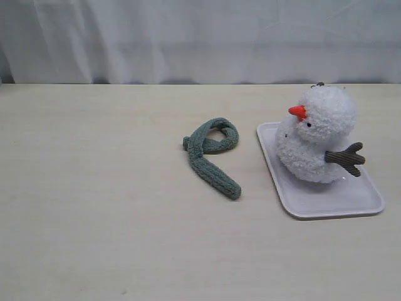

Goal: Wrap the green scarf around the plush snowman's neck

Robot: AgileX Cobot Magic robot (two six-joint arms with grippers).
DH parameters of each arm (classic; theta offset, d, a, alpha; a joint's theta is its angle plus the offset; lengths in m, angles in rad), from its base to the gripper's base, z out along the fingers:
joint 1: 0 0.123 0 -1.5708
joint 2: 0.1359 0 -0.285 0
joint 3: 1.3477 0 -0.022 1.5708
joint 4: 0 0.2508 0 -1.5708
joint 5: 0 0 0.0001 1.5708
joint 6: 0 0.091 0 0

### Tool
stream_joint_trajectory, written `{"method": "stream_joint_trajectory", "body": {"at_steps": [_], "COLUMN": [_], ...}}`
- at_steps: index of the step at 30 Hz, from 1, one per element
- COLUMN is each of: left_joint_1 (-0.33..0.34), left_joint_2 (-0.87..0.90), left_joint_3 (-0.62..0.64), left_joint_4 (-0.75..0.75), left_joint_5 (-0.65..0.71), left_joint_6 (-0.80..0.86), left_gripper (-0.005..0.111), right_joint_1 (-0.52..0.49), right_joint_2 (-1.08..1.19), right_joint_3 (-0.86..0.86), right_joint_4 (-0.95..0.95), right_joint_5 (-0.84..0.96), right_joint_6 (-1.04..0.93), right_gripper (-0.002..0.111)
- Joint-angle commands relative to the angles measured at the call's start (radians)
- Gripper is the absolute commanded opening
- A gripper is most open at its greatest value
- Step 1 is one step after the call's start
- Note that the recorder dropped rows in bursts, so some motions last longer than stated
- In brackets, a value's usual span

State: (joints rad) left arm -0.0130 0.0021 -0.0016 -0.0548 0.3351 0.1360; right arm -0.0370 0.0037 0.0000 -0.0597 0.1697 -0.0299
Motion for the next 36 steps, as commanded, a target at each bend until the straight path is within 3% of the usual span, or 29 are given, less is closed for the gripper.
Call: {"method": "stream_joint_trajectory", "body": {"at_steps": [1,3,5,7,10,17,25,31,36], "left_joint_1": [-0.004,-0.004,-0.004,-0.004,-0.004,-0.004,-0.004,-0.004,-0.004], "left_joint_2": [-0.002,-0.002,-0.002,-0.002,-0.002,-0.002,-0.002,-0.002,-0.002], "left_joint_3": [0.002,0.002,0.002,0.002,0.002,0.002,0.002,0.002,0.002], "left_joint_4": [-0.008,-0.008,-0.008,-0.008,-0.008,-0.008,-0.008,-0.006,-0.006], "left_joint_5": [-0.012,-0.012,-0.012,-0.012,-0.012,-0.012,-0.012,-0.012,-0.012], "left_joint_6": [-0.002,-0.002,-0.002,-0.002,-0.002,-0.002,-0.002,-0.002,-0.002], "left_gripper": [0.0,0.0,0.0,0.0,0.0,0.0,0.0,0.0,0.0], "right_joint_1": [-0.008,-0.008,-0.008,-0.008,-0.008,-0.008,-0.008,-0.008,-0.008], "right_joint_2": [-0.004,-0.004,-0.004,-0.004,-0.004,0.09,0.329,0.575,0.76], "right_joint_3": [0.0,0.0,0.0,0.0,-0.031,-0.344,-0.741,-0.913,-0.996], "right_joint_4": [0.102,0.146,0.184,0.178,0.176,-0.059,-0.166,-0.104,0.272], "right_joint_5": [-0.321,-0.491,-0.625,-0.713,-0.742,-0.464,0.16,0.438,0.525], "right_joint_6": [-0.007,0.061,0.252,0.38,0.404,0.404,0.382,0.28,-0.119], "right_gripper": [0.004,0.004,0.004,0.004,0.004,0.004,0.006,0.034,0.066]}}
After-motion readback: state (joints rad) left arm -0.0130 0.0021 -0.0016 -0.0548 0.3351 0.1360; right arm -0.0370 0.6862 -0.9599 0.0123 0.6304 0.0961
